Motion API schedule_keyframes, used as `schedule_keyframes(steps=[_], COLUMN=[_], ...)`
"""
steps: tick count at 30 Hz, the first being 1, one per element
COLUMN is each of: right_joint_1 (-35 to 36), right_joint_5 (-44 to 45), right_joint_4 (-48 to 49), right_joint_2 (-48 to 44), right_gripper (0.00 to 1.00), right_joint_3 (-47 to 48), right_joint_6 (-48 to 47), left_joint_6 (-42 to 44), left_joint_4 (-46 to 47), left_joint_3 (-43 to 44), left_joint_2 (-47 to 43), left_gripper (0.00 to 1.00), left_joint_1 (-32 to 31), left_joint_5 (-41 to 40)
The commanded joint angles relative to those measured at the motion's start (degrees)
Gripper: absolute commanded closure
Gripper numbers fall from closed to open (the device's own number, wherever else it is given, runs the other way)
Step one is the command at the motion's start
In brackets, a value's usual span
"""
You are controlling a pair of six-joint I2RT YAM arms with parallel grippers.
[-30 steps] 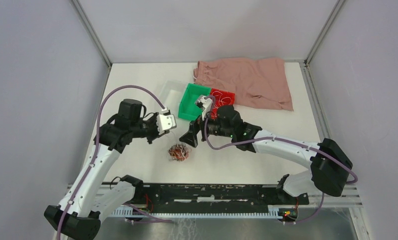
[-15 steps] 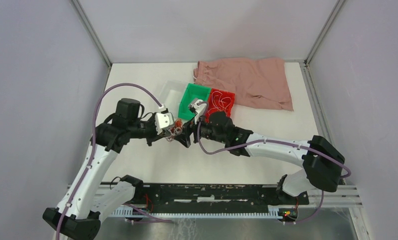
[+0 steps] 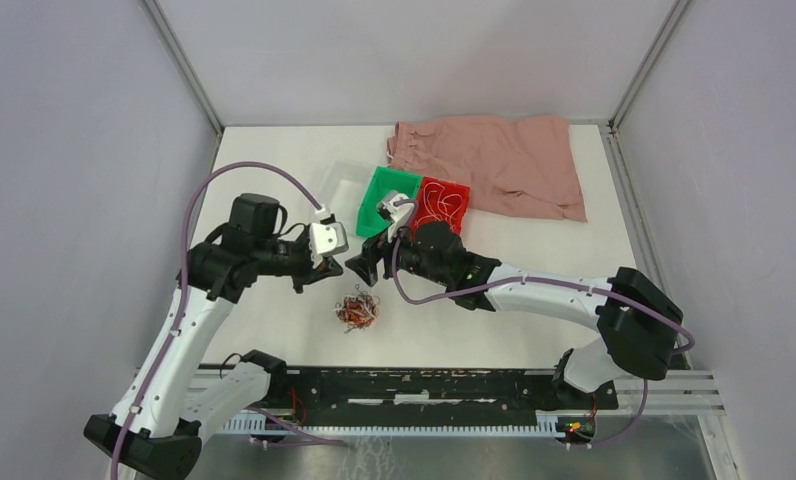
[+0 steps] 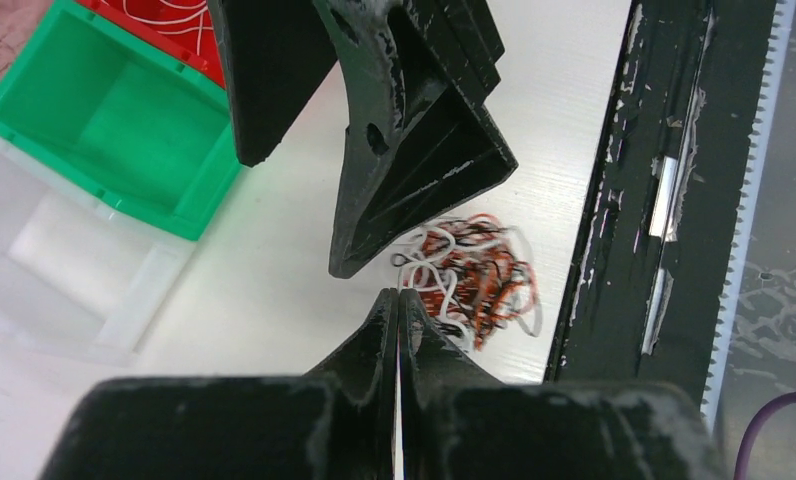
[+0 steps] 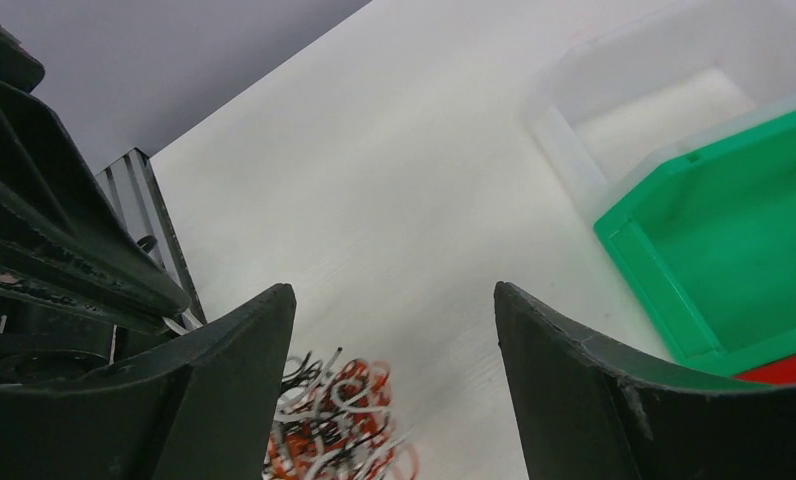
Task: Untangle the cables
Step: Untie the cable.
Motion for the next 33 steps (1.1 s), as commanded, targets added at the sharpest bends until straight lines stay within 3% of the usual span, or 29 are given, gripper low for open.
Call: schedule_keyframes(steps=[1, 10, 18, 25, 33], right_joint_1=[0.1, -3.0, -4.8, -4.2, -3.1], right_joint_5=[0.6, 4.2, -10.4, -25.3, -21.9], right_joint_4=[3.3, 0.1, 5.7, 11.5, 10.8], right_joint_2=[0.2, -9.3, -18.0, -11.7, -2.6], right_gripper=[0.21, 0.15, 0.14, 0.18, 0.22], right_joint_3=[1.5, -5.6, -12.1, -5.8, 1.8], right_joint_6=[0.2, 5.3, 5.1, 8.4, 7.9], left_joint_6=[-3.3, -3.4, -4.7, -6.2, -7.7], left_joint_4=[0.6, 1.2, 4.1, 5.4, 5.3], left_joint_3=[3.5, 5.7, 6.3, 8.4, 11.5], left_joint_2=[0.2, 0.8, 0.5, 1.2, 1.5], left_gripper=[0.97, 0.97, 0.97, 0.97, 0.97], left_joint_1=[-0.1, -0.1, -0.1, -0.1, -0.2], left_joint_5=[2.6, 2.0, 1.4, 1.7, 2.7])
